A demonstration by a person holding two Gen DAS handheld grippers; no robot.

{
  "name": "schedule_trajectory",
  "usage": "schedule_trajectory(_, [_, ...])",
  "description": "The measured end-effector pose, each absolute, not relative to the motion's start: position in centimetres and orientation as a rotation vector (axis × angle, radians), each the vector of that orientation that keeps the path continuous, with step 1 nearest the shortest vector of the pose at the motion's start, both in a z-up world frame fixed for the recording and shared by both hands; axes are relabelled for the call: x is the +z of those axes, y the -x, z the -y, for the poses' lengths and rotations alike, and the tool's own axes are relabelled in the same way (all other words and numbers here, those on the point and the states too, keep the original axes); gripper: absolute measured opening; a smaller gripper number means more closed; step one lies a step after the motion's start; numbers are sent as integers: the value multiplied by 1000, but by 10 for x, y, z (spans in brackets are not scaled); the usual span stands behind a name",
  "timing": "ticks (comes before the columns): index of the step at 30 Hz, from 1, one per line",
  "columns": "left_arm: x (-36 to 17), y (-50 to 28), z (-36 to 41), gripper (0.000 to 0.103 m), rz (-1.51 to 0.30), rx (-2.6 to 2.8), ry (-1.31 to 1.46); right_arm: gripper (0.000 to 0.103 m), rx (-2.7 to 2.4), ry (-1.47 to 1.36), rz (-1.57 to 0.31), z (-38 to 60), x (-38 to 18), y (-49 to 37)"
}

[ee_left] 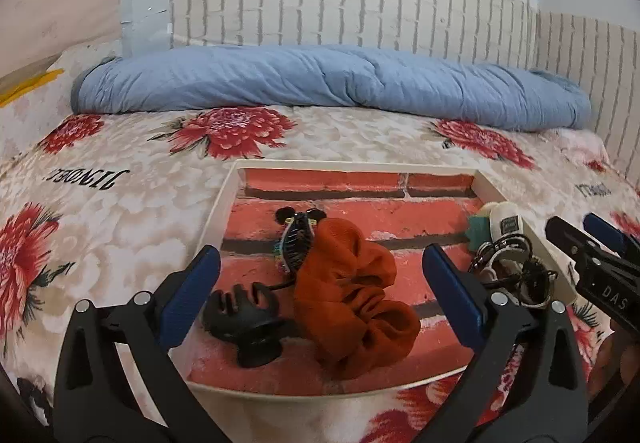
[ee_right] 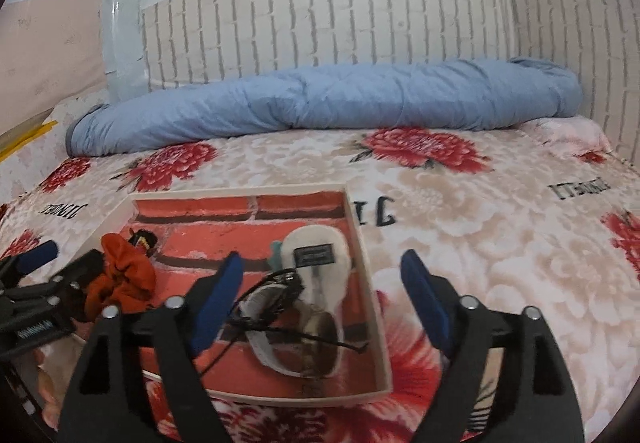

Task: Organize jewelry
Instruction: 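Move the left tool to the cream scrunchie while the right tool approaches the wooden bead bracelet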

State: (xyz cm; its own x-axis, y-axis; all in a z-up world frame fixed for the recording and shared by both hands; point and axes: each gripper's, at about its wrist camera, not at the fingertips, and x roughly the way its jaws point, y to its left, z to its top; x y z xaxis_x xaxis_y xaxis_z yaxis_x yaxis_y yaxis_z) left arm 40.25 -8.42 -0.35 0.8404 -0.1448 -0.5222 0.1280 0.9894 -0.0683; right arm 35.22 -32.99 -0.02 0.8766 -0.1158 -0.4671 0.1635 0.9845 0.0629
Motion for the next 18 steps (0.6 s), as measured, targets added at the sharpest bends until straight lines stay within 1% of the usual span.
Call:
schedule_trajectory(4, [-1,-397,75,98,-550,-135,64,85,-162,-106,-477,335,0,-348])
schedule_trajectory(10, [-5,-383,70,98,-574,-109,61,87,-199,-42,-461,328,3,-329])
schedule_trajectory(18, [-9,-337,58,98,-588,-98,57,88,-227,-34,-456,332,10,-283])
